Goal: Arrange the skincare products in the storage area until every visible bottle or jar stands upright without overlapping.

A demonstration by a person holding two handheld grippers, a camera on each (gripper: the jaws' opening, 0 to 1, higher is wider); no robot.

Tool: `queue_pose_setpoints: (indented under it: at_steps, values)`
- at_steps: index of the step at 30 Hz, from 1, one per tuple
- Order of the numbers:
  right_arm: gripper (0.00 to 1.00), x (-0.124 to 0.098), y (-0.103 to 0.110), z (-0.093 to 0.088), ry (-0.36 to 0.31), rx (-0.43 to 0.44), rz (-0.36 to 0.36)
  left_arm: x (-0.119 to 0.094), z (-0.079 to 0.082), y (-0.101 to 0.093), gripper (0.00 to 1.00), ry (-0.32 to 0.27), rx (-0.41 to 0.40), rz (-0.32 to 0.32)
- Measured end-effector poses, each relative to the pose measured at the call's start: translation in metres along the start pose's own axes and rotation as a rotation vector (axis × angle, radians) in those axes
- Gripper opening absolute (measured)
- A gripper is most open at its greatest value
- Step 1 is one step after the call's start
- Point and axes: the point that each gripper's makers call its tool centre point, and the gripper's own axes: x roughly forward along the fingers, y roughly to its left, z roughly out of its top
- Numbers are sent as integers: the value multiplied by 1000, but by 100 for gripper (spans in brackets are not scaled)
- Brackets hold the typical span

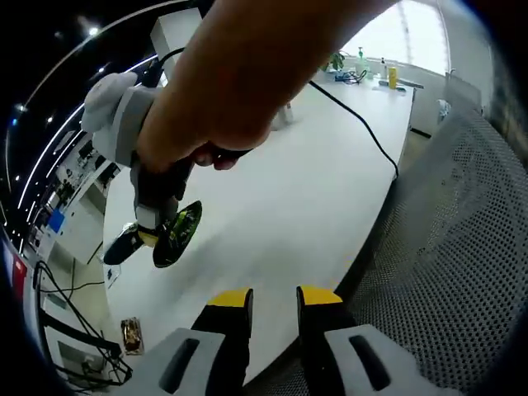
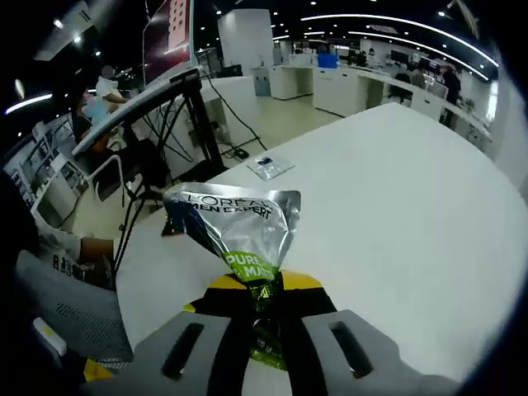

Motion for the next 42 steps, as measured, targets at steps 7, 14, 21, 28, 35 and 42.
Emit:
queue_pose_setpoints:
  at_steps: [7, 14, 21, 28, 35, 42]
  values:
    - [8, -51, -5, -13, -75, 108, -46, 1, 1, 0, 22, -2, -28, -7]
    - [9, -89, -8, -28, -121, 198, -83, 2, 3, -6, 22, -10, -73, -55]
    - [9, -120, 2, -39, -174, 221, -94, -1, 14, -5, 22, -69, -181, -92]
    - [9, -144, 6, -55, -199, 218, -109, -4, 27, -2, 23, -113, -347, -156]
    - [9, -162, 2, -58, -264, 244, -123, -12, 61, 3, 36, -261, -712, -295]
    - [10, -163, 3, -65, -255, 209, -122, -20, 92, 2, 47, -446, -914, -457]
